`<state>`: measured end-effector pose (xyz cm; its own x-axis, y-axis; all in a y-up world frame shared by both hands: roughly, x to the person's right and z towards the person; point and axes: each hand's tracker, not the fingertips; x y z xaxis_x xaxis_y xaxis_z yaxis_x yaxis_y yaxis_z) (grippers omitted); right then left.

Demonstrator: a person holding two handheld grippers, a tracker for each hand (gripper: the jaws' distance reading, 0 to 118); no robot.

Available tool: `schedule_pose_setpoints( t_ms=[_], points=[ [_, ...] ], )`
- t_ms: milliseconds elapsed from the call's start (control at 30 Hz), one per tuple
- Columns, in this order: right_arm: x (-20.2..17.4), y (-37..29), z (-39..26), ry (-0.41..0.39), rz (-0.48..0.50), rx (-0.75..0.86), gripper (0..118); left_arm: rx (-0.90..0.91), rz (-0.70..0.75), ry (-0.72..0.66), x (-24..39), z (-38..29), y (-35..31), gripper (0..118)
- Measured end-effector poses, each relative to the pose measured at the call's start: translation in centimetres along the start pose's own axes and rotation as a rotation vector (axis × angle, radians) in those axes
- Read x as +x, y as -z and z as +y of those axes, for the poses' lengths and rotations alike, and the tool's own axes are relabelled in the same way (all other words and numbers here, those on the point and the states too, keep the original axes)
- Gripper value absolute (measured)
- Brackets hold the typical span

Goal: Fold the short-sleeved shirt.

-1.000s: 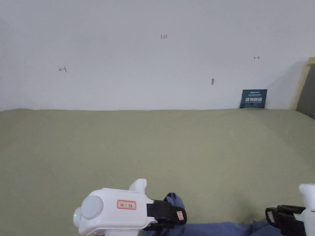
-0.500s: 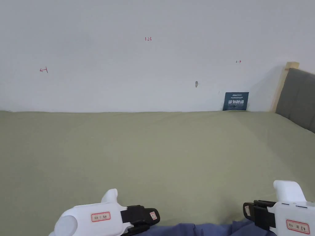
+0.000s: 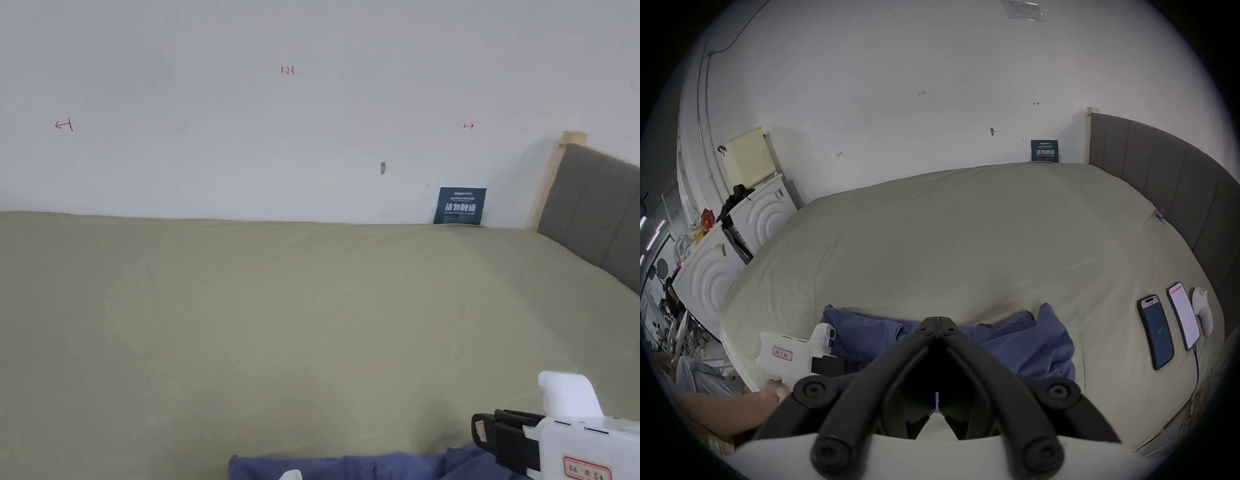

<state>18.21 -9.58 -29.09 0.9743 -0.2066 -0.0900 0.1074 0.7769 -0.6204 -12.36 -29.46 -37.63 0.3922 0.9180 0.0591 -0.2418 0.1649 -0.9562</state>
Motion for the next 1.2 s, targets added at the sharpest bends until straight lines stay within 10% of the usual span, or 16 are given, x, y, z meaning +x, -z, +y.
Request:
schedule_pose_setpoints(
  t_ms=[433, 667, 733, 800, 833, 1133, 1167, 1200],
  points=[
    [-0.2, 0.4, -0.7, -0.021, -0.001, -0.041, 0, -0.032, 0.107, 0.26, 2.2, 7.2, -13.6, 0],
    [-0.8, 0.5, -0.7, -0.027, 0.005, -0.047, 0, -0.019, 0.121, 0.17, -1.4, 7.8, -19.5, 0],
    [-0.8, 0.5, -0.7, -0.031, 0.005, -0.054, 0, -0.018, 0.135, 0.183, -1.8, 7.8, -19.1, 26],
    [-0.7, 0.4, -0.5, -0.037, 0.006, -0.056, 0, -0.005, 0.121, 0.168, -2.5, 8.0, -18.7, 109],
    [-0.7, 0.3, -0.5, -0.04, 0.003, -0.054, 0, -0.017, 0.073, 0.13, -3.0, 8.2, -18.1, 118],
    [-0.3, 0.0, -0.4, -0.023, -0.007, -0.042, 0, -0.082, -0.066, 0.043, -4.3, 9.5, -12.1, 110],
    [-0.2, 0.1, -0.5, -0.02, -0.008, -0.048, 0, -0.105, 0.012, 0.046, -4.2, 9.4, -11.6, 95],
    [-0.1, 0.2, -0.7, -0.019, -0.008, -0.051, 0, -0.107, 0.104, 0.07, -2.0, 7.6, -11.2, 34]
  ],
)
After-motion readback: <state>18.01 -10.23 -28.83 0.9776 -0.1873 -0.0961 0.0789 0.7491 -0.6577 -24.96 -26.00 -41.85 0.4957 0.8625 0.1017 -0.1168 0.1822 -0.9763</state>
